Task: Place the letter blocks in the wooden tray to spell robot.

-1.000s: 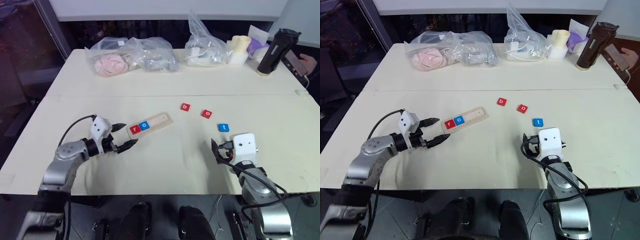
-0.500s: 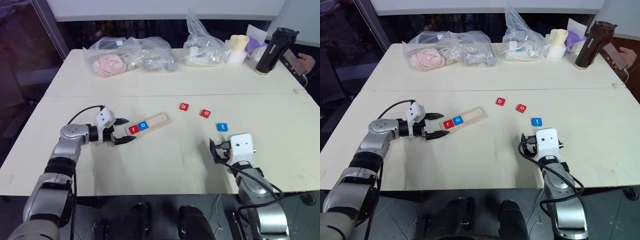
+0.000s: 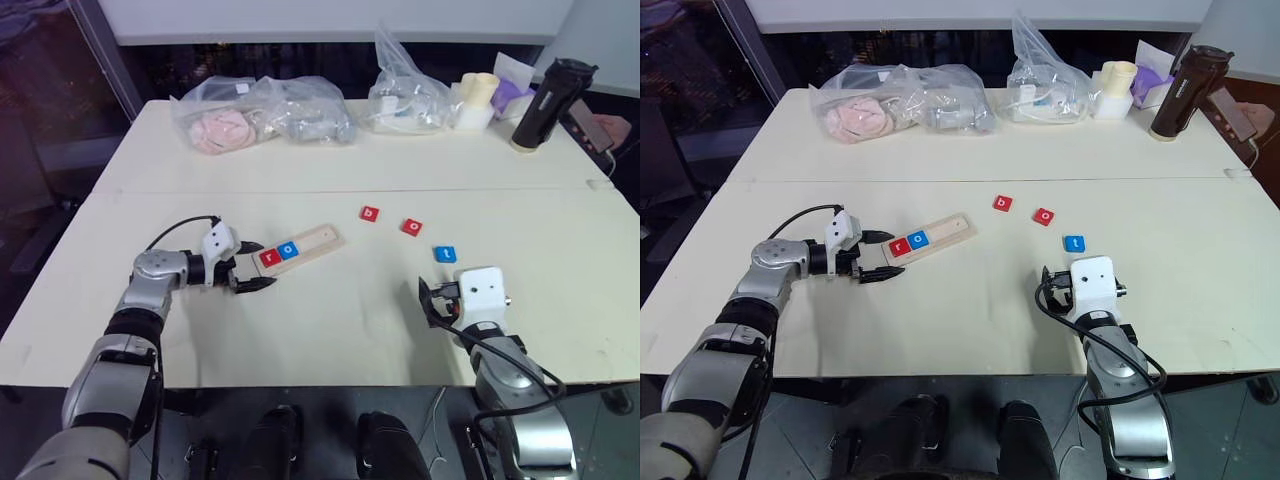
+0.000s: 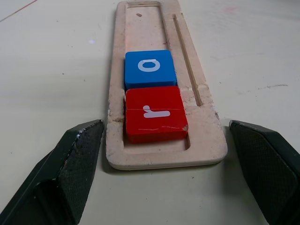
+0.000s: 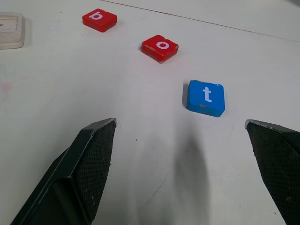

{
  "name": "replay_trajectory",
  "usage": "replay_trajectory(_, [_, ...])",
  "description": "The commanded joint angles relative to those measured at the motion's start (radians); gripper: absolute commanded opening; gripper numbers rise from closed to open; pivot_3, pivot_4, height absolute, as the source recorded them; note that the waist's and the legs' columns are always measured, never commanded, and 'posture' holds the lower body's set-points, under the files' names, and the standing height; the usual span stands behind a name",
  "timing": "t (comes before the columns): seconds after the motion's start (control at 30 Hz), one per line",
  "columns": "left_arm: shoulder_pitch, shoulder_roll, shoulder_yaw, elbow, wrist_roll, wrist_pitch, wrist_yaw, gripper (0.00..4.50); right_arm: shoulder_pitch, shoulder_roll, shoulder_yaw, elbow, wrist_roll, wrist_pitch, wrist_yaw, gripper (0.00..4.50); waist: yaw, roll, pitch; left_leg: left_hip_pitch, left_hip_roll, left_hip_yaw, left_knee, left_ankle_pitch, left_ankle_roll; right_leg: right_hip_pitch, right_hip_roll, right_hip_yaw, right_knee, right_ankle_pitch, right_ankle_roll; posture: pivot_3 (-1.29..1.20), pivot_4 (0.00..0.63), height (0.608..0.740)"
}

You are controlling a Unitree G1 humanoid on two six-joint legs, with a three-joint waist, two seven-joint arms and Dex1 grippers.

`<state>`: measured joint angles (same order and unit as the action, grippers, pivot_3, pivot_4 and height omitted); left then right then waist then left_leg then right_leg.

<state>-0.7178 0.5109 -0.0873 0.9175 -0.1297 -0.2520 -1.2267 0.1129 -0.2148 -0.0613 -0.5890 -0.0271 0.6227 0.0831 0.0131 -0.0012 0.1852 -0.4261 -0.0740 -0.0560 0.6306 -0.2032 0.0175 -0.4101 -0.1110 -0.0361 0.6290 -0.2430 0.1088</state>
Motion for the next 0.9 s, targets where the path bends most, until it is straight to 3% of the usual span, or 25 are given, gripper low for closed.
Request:
replay_trajectory(0.03, [-0.001, -0.003, -0.007, 0.031, 0.04, -0.026, 0.023, 4.5, -0.013, 0.005, 0.0, -0.034, -0.007, -0.018, -0.007, 4.45, 0.0, 0.0, 0.0, 0.0, 0.0, 0.0, 0.0, 0.0, 0.0, 0.0, 0.0, 0.0, 0.0, 0.0, 0.0, 0.0, 0.15, 0.738])
replay_trajectory(0.43, [-0.001, -0.013, -0.013, 0.077, 0.057, -0.025, 0.039, 4.5, -0.026, -0.001, -0.001, -0.029, -0.007, -0.012, -0.005, 4.45, 0.0, 0.001, -0.005, 0.003, 0.0, 0.0, 0.0, 0.0, 0.0, 0.002, -0.001, 0.0, 0.0, 0.0, 0.0, 0.0, 0.15, 0.738])
replay_trajectory(0.6, [-0.007, -0.019, -0.016, 0.079, 0.056, -0.022, 0.02, 3.15, -0.023, -0.002, -0.003, -0.031, -0.008, -0.011, -0.006, 4.5, 0.001, 0.001, -0.005, 0.006, 0.0, 0.0, 0.0, 0.0, 0.0, 0.002, -0.002, 0.0, 0.0, -0.001, -0.001, 0.0, 0.15, 0.738])
replay_trajectory(0.9, [0.032, -0.024, -0.04, -0.007, 0.051, -0.028, -0.055, 3.16, -0.016, 0.0, -0.003, -0.04, -0.01, -0.006, -0.01, 4.5, 0.001, 0.001, -0.005, 0.006, 0.0, 0.0, 0.0, 0.0, 0.0, 0.003, -0.003, 0.0, 0.0, -0.002, -0.002, 0.0, 0.15, 0.738])
